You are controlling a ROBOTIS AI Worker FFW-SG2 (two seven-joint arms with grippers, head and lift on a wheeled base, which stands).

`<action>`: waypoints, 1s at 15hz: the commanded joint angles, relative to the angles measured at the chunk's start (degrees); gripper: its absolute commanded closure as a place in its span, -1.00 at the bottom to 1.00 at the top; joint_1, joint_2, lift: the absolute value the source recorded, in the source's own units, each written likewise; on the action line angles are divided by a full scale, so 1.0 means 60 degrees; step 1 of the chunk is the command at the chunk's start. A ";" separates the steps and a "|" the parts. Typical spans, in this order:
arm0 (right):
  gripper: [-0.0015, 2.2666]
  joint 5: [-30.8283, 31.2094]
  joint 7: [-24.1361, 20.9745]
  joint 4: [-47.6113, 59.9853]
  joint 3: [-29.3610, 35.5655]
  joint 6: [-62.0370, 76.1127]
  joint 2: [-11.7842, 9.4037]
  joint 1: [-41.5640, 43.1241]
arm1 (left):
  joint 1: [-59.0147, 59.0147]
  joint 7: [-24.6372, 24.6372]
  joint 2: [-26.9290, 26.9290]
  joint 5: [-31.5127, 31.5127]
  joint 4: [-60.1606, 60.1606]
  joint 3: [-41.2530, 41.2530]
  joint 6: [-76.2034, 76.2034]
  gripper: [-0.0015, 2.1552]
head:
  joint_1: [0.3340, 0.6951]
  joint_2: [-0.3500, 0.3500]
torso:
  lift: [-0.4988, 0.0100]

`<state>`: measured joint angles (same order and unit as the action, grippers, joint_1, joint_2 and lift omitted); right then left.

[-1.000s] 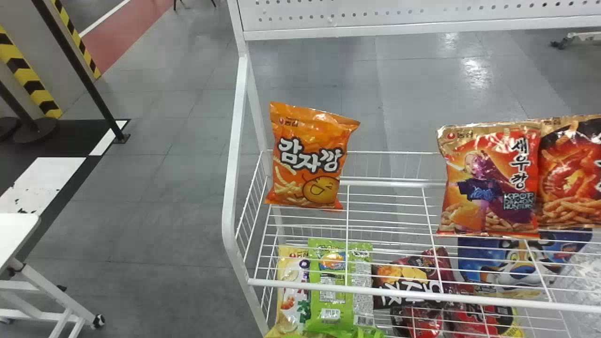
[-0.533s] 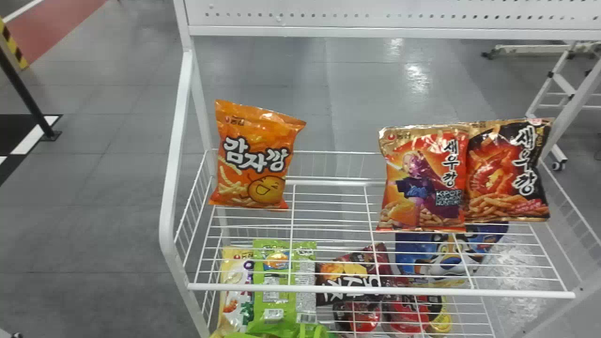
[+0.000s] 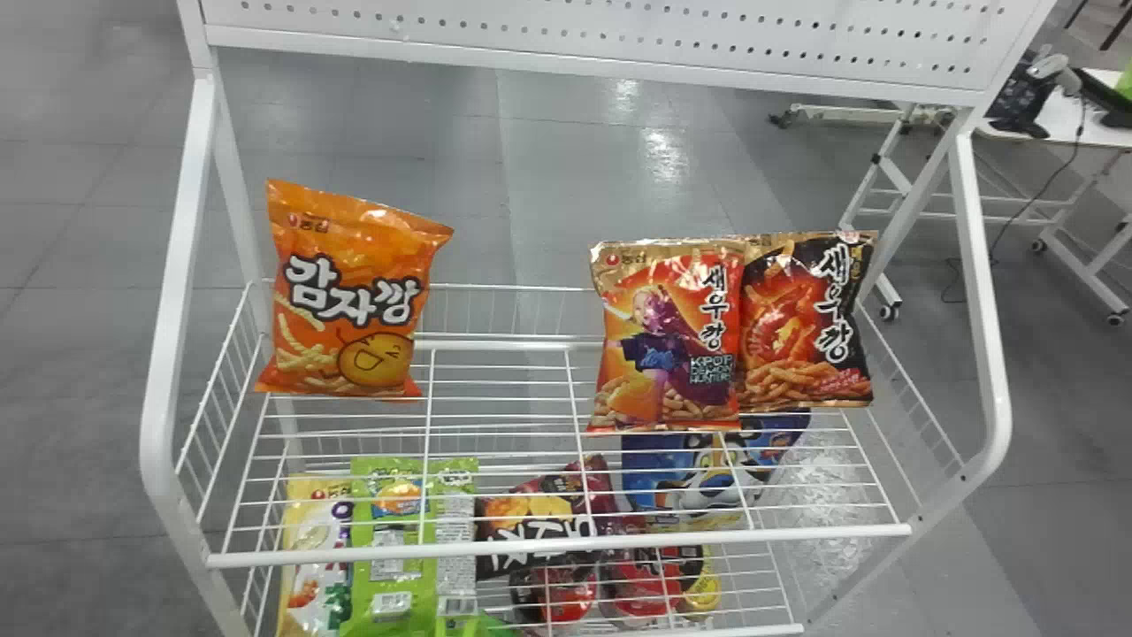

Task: Hold basket handle with left hand then pick Jagalchi snack with right hand and place into basket

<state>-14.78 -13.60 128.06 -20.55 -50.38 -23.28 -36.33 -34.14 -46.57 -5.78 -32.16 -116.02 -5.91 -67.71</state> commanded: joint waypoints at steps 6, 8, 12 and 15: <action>-0.94 -0.0218 -0.0194 0.1683 0.1844 0.2367 0.0219 -0.0536 | -0.0126 -0.0016 0.0113 -0.0016 0.0074 -0.0114 0.0247 0.80 | 1.00 -0.82 | 0.92; -0.95 -0.0554 -0.0150 0.1478 0.2093 0.3597 0.0394 -0.0536 | -0.0170 -0.0060 0.0113 -0.0030 0.0074 -0.0202 0.0247 0.80 | 1.00 -0.81 | 0.92; -0.95 -0.0716 0.0509 0.0248 0.2137 0.7435 0.0629 -0.0522 | -0.0272 -0.0089 0.0128 -0.0104 0.0059 -0.0319 0.0276 0.80 | 1.00 -0.75 | 0.92; -0.95 -0.0716 0.0773 -0.0309 0.2049 0.8666 0.0643 -0.0522 | -0.0345 -0.0089 0.0128 -0.0104 0.0045 -0.0334 0.0306 0.80 | 1.00 -0.74 | 0.92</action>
<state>-19.07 -9.13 127.68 -8.02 -1.38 -19.45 -39.46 -36.04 -47.12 -5.01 -32.78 -115.70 -7.86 -65.96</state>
